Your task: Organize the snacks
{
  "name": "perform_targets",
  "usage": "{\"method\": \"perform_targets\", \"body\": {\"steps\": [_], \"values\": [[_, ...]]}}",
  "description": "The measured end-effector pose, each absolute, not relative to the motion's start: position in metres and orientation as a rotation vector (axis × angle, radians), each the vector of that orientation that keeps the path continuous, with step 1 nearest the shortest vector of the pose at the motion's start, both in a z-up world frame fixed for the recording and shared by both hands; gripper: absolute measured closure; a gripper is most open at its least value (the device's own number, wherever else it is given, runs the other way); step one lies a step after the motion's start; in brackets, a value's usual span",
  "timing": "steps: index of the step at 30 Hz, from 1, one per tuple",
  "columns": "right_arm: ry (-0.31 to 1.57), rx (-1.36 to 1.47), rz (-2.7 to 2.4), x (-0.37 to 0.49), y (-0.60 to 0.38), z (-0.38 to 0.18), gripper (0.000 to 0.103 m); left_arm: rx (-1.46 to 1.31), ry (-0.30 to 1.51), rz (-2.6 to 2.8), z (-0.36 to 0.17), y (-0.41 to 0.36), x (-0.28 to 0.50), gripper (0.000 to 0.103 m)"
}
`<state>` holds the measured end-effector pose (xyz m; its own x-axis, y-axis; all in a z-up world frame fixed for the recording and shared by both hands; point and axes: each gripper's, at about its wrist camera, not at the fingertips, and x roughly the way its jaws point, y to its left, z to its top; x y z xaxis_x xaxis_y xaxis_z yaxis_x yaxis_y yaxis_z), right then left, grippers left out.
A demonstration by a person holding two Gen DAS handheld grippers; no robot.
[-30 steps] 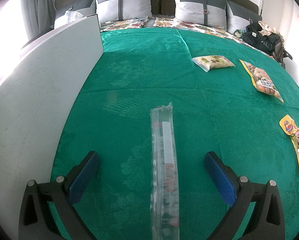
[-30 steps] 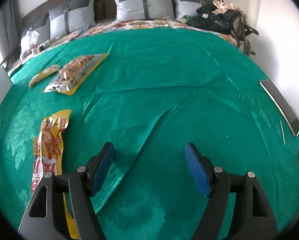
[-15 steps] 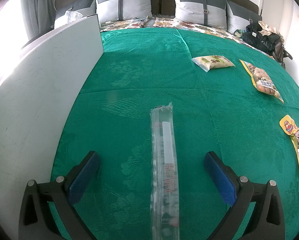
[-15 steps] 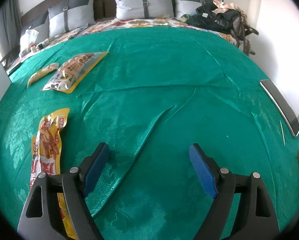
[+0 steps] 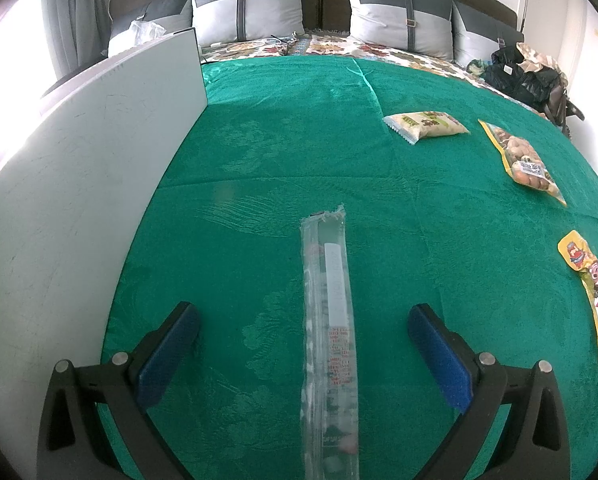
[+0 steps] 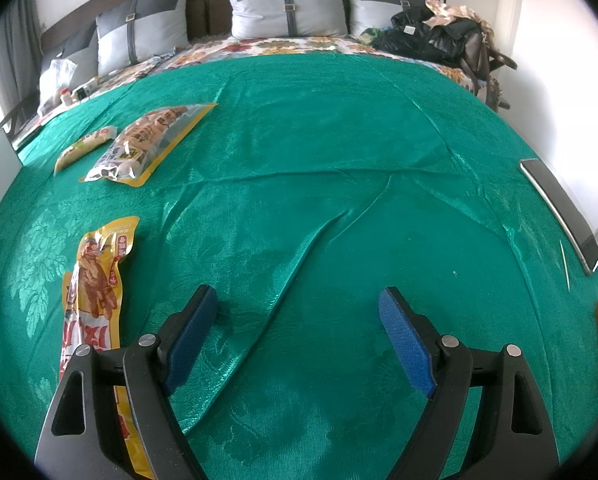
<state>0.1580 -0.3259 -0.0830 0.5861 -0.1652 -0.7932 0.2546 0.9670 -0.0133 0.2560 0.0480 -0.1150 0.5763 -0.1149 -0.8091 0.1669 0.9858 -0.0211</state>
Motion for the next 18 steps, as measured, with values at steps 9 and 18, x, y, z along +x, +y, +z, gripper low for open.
{"method": "perform_targets", "body": {"steps": [9, 18], "values": [[0.913, 0.107, -0.245, 0.158, -0.326, -0.083, 0.017, 0.142, 1.097, -0.279, -0.108, 0.044, 0.256, 0.013], [0.964, 0.214, -0.135, 0.157, -0.338, -0.075, 0.016, -0.006, 1.089, -0.320, -0.096, 0.050, 0.228, 0.085]]}}
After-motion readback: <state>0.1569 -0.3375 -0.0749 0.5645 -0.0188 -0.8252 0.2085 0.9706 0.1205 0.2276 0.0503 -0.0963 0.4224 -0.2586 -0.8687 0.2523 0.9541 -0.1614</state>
